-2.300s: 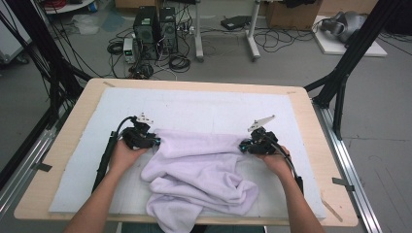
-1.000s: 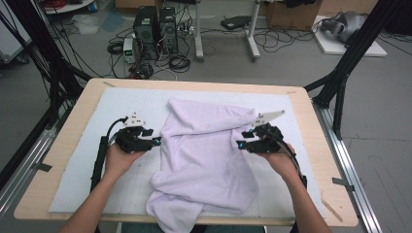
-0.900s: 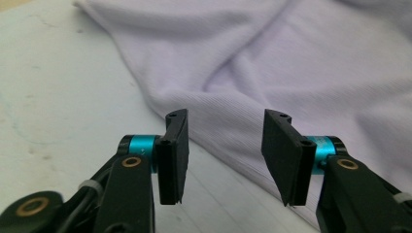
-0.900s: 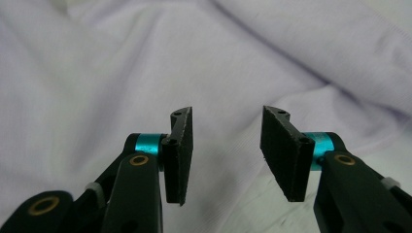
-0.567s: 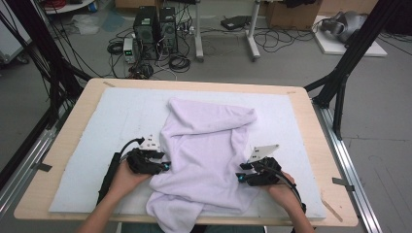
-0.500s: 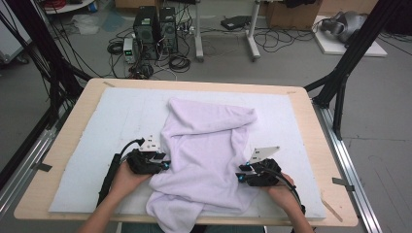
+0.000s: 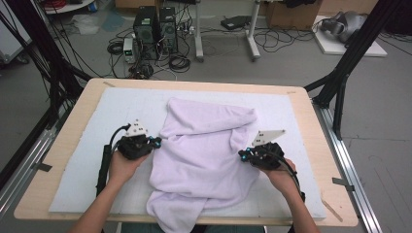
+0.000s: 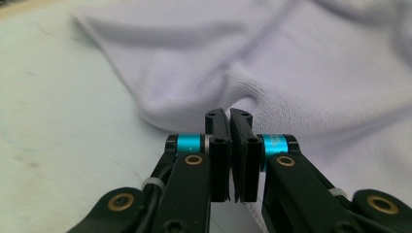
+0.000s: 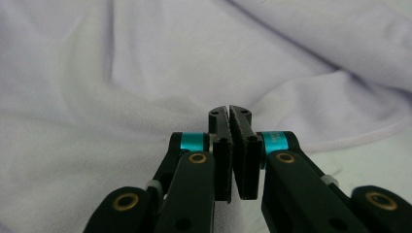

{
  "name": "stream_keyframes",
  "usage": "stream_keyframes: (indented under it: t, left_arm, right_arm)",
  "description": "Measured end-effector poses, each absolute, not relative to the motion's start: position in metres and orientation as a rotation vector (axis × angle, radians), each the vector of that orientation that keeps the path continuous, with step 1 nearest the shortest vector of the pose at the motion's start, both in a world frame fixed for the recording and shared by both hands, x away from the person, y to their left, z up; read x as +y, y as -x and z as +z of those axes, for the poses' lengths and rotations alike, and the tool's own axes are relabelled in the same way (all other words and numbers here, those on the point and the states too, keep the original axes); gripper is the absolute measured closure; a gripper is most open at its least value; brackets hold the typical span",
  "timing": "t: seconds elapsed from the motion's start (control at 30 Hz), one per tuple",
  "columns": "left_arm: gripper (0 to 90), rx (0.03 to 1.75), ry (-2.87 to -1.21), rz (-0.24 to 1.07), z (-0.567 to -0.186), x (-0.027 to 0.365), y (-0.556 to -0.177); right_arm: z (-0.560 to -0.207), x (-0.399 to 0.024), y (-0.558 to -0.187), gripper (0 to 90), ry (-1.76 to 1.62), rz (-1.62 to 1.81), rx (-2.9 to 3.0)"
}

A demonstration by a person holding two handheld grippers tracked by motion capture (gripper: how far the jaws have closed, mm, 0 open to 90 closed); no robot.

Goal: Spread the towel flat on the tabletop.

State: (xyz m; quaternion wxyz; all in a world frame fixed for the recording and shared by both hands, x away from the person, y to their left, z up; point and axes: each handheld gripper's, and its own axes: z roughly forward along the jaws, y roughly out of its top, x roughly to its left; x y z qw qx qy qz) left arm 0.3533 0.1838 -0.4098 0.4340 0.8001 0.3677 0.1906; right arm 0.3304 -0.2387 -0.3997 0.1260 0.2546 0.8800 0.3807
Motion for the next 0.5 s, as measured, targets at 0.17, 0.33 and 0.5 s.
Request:
stream_keyframes:
  t: [0.17,0.33,0.5]
  left_arm:
    - [85.8,1.020,-1.997,0.494,-0.419,0.186,-0.385]
    - [69.9,1.045,-2.041,0.417,-0.427,0.190,-0.388]
    - [59.4,0.987,-2.016,0.445,-0.407,0.195,-0.369]
  right_arm:
    - [-0.410,-0.239,-0.360,87.7,-0.846,1.112,2.542]
    - [-0.428,-0.241,-0.373,79.5,-0.948,1.104,2.578]
    - [-0.409,-0.244,-0.357,71.5,-0.885,1.195,2.522]
